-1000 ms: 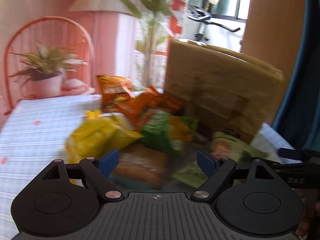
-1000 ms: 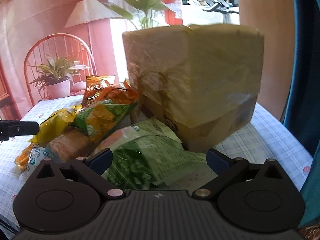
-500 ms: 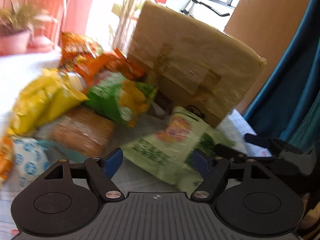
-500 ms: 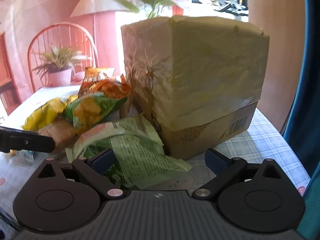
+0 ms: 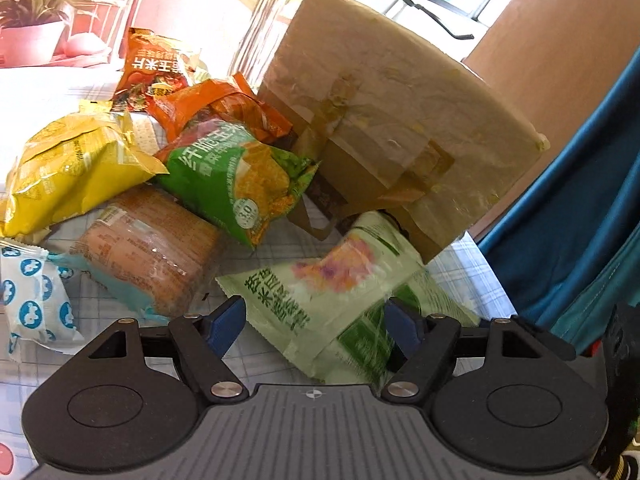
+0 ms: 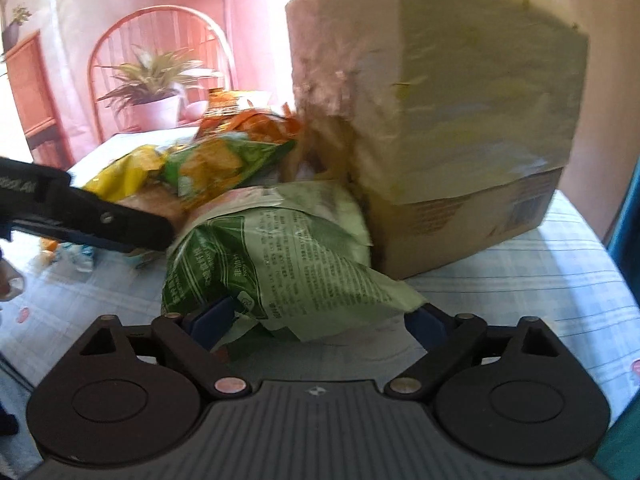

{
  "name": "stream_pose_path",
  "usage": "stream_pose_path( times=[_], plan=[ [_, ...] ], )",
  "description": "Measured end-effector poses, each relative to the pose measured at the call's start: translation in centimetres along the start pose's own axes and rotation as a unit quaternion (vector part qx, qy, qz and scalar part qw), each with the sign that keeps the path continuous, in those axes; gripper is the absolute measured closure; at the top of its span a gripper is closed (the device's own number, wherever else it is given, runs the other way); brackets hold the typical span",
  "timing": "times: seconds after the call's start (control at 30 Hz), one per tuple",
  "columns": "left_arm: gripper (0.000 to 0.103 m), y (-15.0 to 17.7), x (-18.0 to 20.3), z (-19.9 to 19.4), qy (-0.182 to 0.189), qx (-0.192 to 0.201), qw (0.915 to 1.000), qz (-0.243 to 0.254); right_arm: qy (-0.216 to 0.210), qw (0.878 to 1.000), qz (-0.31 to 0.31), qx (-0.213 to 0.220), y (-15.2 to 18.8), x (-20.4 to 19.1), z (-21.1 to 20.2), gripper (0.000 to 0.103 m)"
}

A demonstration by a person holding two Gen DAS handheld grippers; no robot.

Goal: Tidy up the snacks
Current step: 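Lower the left gripper onto the pale green snack bag and close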

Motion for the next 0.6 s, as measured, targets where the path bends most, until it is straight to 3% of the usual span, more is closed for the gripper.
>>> stream_pose_path(
  times=[0.17,0.47,0.6],
  plan=[
    [0.025,0.3,-0.3,0.1,0.003,-0.004,1.0000,-0.008,-0.040,0.998,-0.039,-0.027,0.5,-1.7,-0.3,0.011],
    [0.025,0.9,0.2,1.0,0.016,-0.018,0.9997,0.004,-0.011,0.999,-0.050,-0.009,-0.7,-0.2,-1.7,0.012],
    [0.025,1.1,0.6,1.3,0.024,-0.022,0.9994,0.011,0.008,0.995,-0.101,-0.002,-1.0,-0.5,-1.7,0.012]
  ],
)
Point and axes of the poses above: each gripper's, at about its wrist camera, not at the fingertips, and z roughly the way its jaws point, x to its right, y to its underside, the point moved 4 cm from there along z, roughly the way its jaws point, and after that the axes turned 2 degrees about z, right-handed, at the moved point
